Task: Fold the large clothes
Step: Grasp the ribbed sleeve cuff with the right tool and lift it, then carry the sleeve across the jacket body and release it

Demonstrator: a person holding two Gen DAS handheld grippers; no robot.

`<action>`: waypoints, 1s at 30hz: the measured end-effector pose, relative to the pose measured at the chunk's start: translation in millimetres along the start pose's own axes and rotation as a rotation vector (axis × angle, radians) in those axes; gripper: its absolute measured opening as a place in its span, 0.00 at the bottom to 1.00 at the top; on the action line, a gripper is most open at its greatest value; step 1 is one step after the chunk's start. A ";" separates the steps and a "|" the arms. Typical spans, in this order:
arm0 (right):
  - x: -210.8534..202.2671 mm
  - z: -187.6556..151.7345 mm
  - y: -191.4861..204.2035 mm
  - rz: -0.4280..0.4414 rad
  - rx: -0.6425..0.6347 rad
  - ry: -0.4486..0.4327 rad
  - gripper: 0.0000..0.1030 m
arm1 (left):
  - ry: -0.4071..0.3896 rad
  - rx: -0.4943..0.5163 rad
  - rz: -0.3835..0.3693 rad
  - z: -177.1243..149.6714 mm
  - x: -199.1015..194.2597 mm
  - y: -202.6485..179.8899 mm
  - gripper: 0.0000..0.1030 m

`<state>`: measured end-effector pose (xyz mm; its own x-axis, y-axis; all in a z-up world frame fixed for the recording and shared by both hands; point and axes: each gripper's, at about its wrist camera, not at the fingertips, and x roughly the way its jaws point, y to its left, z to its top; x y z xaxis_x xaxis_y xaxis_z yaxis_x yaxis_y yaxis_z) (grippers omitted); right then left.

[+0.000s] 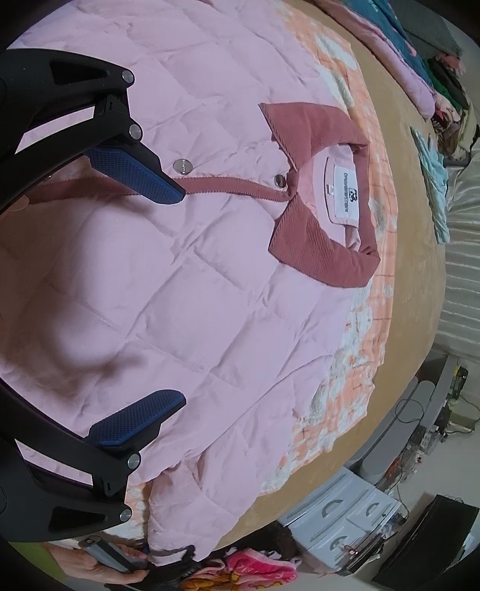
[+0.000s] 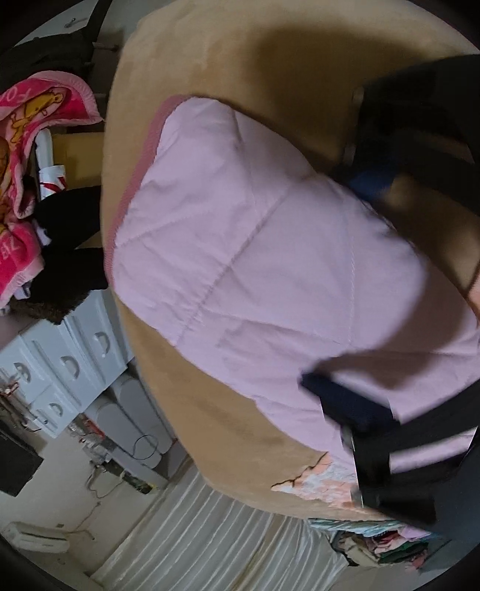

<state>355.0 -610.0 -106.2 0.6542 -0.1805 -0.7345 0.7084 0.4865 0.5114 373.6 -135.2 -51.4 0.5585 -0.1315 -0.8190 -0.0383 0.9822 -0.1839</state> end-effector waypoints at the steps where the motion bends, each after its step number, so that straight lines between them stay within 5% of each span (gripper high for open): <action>1: -1.3 1.9 -1.9 0.049 0.008 -0.002 0.48 | -0.001 -0.003 -0.001 0.5 -0.6 1.0 0.92; 3: -9.7 4.2 0.9 0.090 -0.012 -0.022 0.28 | -0.005 -0.010 -0.002 2.1 -3.5 3.4 0.92; 6: -34.8 5.9 23.2 0.141 -0.101 -0.100 0.21 | -0.014 -0.014 -0.010 4.3 -12.0 6.3 0.92; 19: -174.9 -49.0 157.0 0.431 -0.574 -0.346 0.16 | -0.085 -0.039 -0.054 29.8 -79.5 33.3 0.92; 30: -240.2 -117.8 255.9 0.513 -0.834 -0.342 0.16 | -0.132 -0.063 -0.062 44.0 -129.7 71.0 0.92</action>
<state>347.9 -341.5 148.5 0.9581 0.0462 -0.2828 -0.0004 0.9871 0.1599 334.8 -42.5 65.7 0.6656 -0.1692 -0.7268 -0.0498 0.9617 -0.2695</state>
